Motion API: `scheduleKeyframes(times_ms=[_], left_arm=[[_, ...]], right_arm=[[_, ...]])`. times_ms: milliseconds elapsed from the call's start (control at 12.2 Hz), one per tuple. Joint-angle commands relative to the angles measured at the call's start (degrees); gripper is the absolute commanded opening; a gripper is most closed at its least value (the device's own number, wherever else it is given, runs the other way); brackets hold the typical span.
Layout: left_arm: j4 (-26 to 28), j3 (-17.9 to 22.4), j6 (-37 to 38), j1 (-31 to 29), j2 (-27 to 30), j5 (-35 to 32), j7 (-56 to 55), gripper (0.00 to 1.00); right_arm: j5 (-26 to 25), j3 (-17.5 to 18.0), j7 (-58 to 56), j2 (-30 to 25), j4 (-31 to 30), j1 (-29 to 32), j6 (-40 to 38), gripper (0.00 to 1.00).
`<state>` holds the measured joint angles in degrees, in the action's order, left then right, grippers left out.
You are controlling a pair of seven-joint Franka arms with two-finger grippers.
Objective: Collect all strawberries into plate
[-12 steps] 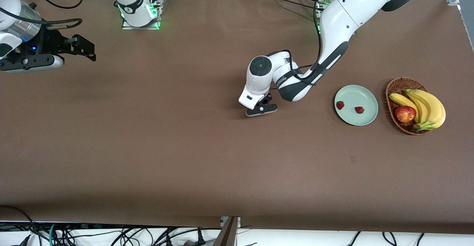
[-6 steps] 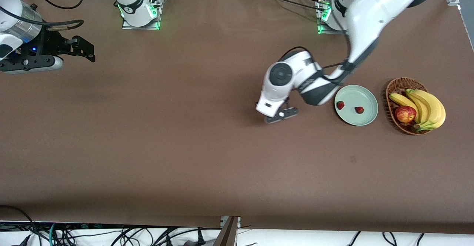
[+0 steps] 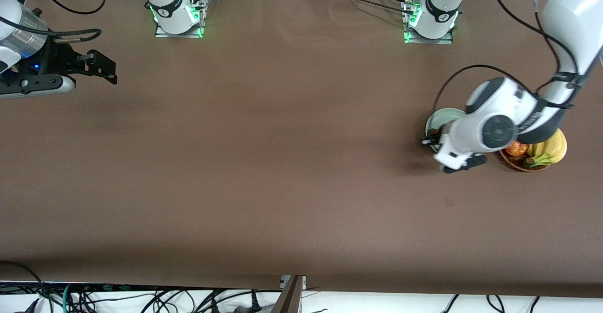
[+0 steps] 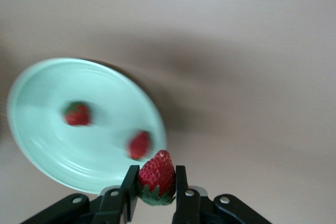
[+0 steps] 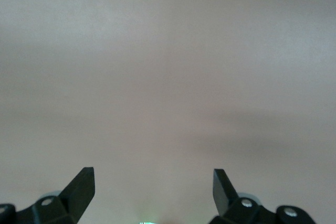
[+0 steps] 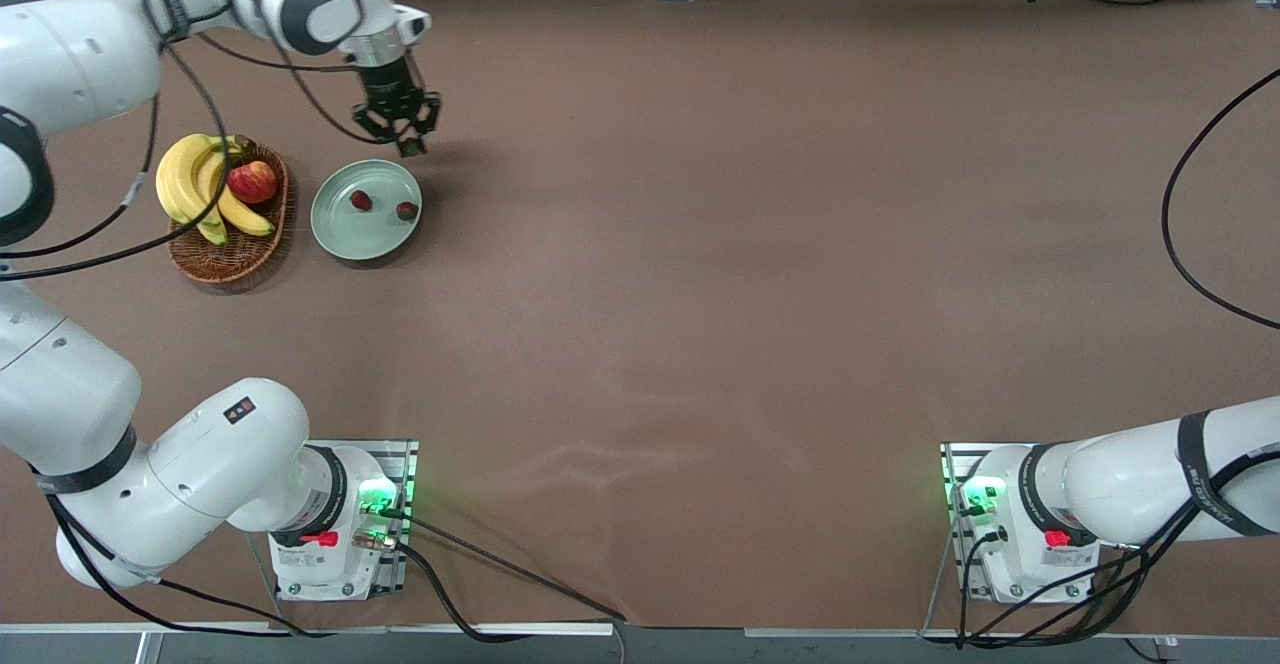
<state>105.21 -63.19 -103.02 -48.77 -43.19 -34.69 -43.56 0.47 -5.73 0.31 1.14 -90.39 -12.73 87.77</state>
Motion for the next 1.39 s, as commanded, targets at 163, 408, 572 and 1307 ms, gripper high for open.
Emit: scheduleKeyframes(times_ms=[163, 408, 572, 1307], left_arm=[[4.1, 3.0, -1.6, -4.4, -1.6, -8.1, 6.7, 0.16], [4.6, 3.6, -2.4, -4.1, -2.1, -9.6, 8.4, 0.81], [4.1, 3.5, -2.2, -3.6, -1.9, -9.6, 8.7, 0.99], [-7.5, -19.3, 10.9, -16.4, 1.9, -7.1, 15.3, 1.0]], right_arm=[[-0.2, 0.8, 0.1, 0.9, 1.7, 0.8, -0.5, 0.99], [-0.1, 0.8, 0.3, 0.9, 1.7, 0.6, -0.8, 0.99], [-0.1, 0.8, 0.2, 0.8, 1.7, 0.6, -1.1, 0.99], [0.0, 0.9, 0.3, 0.8, 1.7, 0.4, -1.2, 0.99]])
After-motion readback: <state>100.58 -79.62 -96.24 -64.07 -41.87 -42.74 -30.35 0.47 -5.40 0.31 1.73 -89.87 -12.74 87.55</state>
